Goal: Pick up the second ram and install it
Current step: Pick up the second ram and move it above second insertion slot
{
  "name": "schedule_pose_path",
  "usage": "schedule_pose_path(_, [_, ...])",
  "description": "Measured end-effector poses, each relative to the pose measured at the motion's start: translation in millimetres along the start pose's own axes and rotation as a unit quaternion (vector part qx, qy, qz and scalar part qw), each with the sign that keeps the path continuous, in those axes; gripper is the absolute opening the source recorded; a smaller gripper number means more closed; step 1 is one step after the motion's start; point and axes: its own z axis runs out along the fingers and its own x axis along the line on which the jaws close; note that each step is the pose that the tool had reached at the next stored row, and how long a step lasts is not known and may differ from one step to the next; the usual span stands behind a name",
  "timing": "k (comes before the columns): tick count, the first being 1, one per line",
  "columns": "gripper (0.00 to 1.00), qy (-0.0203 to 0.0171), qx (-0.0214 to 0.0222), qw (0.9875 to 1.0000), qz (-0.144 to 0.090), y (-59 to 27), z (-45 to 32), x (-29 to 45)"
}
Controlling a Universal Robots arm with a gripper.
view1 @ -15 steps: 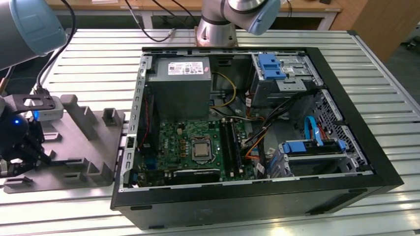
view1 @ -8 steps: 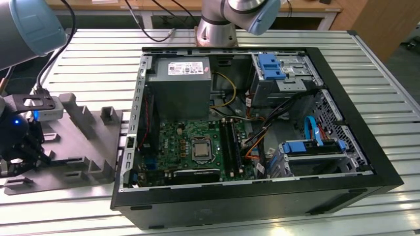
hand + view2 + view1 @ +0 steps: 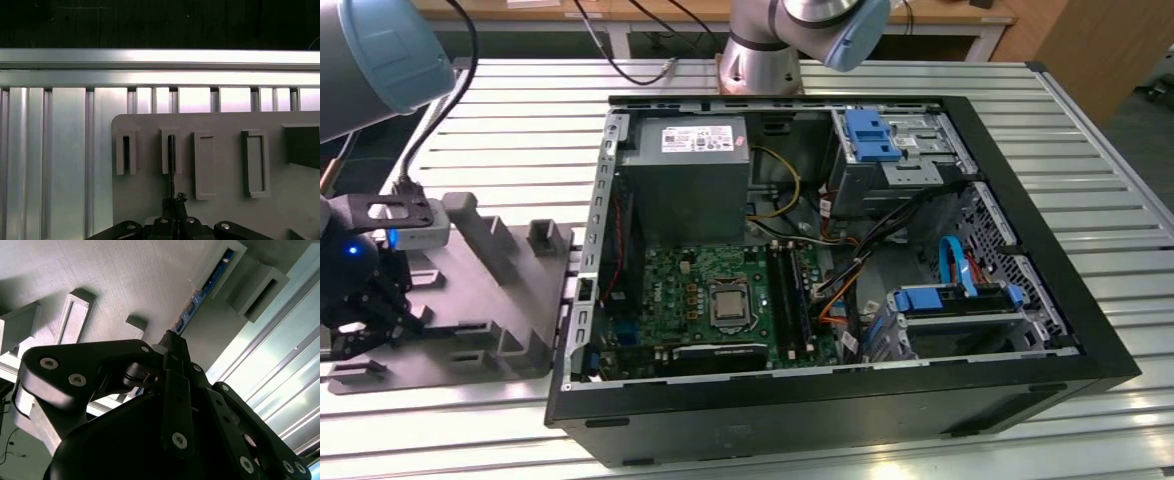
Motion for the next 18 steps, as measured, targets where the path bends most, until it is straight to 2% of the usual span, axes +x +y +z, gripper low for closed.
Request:
schedule_pose_path(4, [0.11, -0.0002, 0.0001, 1.0000, 0.000, 0.0, 0.1, 0.0])
schedule_pose_path(7, [0.11, -0.0021, 0.0001, 1.0000, 0.000, -0.1, 0.2, -0.4])
schedule_pose_path(14, [0.11, -0.0020, 0.0000, 1.0000, 0.000, 0.0, 0.0, -1.7])
schedule_pose_path(18, [0.11, -0.0020, 0.0000, 1.0000, 0.000, 0.1, -3.1, -1.8])
